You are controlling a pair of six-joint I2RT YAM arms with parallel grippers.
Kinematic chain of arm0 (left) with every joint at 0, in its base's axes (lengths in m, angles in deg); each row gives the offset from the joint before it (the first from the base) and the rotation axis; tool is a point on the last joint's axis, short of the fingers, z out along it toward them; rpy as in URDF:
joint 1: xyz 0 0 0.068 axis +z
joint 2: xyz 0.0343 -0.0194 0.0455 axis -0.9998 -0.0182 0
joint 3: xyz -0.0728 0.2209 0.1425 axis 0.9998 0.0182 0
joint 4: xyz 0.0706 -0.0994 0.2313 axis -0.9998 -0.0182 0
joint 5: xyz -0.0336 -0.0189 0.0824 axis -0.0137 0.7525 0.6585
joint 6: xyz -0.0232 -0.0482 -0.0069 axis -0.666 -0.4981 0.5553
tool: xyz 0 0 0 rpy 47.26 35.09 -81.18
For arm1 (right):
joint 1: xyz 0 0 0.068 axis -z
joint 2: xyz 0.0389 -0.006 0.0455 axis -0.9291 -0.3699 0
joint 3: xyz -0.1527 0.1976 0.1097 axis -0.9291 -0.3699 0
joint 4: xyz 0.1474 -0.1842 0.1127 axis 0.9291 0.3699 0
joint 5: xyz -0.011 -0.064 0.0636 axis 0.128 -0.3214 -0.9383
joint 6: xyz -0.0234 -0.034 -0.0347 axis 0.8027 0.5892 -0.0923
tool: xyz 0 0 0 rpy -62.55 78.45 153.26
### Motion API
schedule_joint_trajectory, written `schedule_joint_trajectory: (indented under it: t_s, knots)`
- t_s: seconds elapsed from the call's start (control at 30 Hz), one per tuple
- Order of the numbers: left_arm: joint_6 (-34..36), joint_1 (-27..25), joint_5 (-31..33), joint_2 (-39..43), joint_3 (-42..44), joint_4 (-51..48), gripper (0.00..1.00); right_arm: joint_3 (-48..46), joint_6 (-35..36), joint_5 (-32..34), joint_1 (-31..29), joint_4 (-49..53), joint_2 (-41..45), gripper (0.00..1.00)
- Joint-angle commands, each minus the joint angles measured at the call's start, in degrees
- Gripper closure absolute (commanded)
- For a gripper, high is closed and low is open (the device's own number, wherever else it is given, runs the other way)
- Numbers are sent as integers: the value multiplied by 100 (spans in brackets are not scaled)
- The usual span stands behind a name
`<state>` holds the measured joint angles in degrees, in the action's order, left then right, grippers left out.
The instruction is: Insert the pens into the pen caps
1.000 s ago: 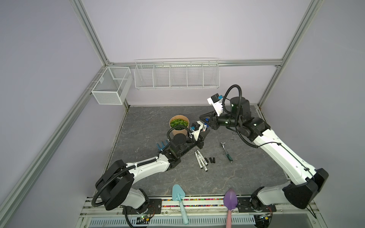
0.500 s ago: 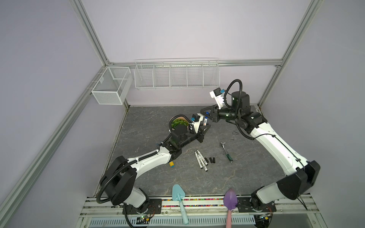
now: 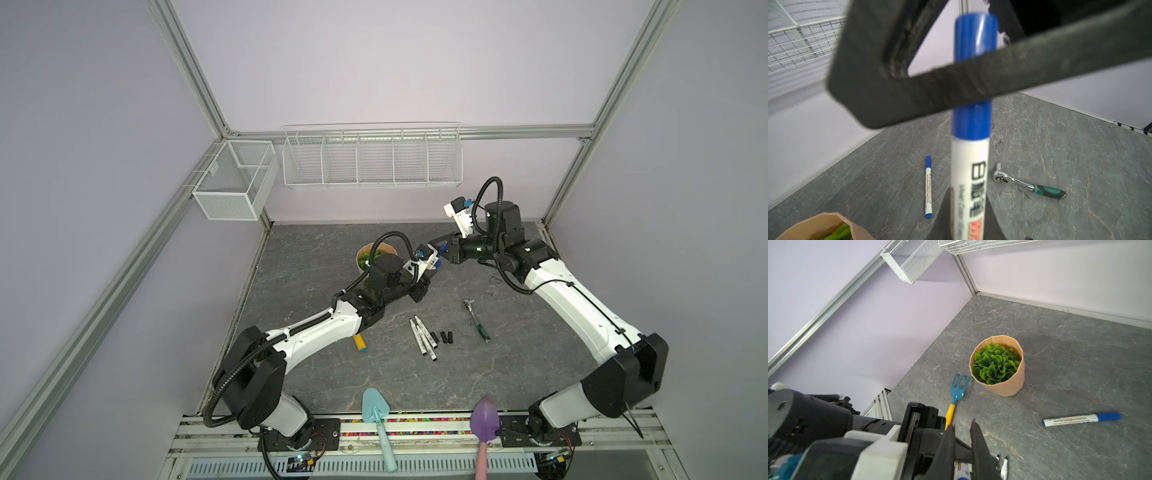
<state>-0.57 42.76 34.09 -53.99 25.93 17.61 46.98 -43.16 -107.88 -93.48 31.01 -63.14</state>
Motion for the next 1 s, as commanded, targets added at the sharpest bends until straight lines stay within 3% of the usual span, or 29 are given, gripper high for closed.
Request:
schedule_joint_trajectory:
  t_s: [0.0,0.17,0.27,0.5,0.7,0.97]
  knots:
    - [-1048,119,280,718,-974,4684,100,-557,-65,-676,-160,2454,-482,93]
    - [-2712,447,36,199,-1352,5625,100,-522,132,-732,-467,2615,-588,93]
    - [-3210,619,80,-204,-1785,5985,100,-615,142,-746,-636,2602,-631,93]
    - [-2591,638,216,-387,-2329,5860,100,-842,209,-799,-751,2699,-600,93]
    - [-1805,647,190,-136,-2317,5655,100,-1114,143,-947,-609,2610,-496,93]
    - [-1415,664,203,27,-2280,5695,100,-1475,-21,-1424,-478,2404,-365,93]
